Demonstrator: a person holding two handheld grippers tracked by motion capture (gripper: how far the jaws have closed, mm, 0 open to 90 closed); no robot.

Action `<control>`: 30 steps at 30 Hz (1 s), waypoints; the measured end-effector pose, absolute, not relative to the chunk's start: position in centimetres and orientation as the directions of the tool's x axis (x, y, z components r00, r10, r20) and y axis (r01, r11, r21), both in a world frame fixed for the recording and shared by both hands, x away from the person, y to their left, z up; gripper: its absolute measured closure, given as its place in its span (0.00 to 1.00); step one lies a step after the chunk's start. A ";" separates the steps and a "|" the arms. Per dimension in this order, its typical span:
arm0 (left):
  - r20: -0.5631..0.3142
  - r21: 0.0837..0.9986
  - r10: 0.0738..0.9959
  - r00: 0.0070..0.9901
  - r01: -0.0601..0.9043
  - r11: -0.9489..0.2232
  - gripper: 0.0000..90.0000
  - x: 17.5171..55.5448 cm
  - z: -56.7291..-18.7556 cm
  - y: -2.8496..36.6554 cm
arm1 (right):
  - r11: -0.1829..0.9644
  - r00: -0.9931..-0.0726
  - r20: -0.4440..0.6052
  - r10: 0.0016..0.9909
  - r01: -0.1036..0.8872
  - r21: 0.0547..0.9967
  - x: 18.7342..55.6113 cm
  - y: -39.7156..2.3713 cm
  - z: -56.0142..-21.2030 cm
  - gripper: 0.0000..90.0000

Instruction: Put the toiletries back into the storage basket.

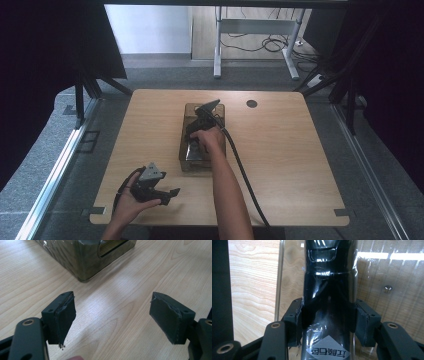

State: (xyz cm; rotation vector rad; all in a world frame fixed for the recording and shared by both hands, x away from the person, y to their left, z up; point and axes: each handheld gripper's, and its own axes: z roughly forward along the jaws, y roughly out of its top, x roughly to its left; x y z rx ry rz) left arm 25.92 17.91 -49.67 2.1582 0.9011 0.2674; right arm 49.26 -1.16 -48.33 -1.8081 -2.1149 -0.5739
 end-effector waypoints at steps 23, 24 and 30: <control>-0.095 0.719 0.680 0.727 0.523 -0.458 0.24 26.1 -49.8 18.2 | 0.107 -0.142 0.404 0.904 0.988 0.110 49.4 -0.6 -49.9 0.47; -0.095 0.719 0.680 0.727 0.523 -0.458 0.24 26.1 -49.8 18.2 | 0.104 -0.143 0.406 0.903 0.988 0.117 49.4 -0.6 -49.7 0.46; -0.094 0.716 0.679 0.728 0.523 -0.462 0.24 26.0 -49.8 18.1 | 0.134 -0.183 0.380 0.907 0.979 0.152 49.3 -1.0 -47.9 0.46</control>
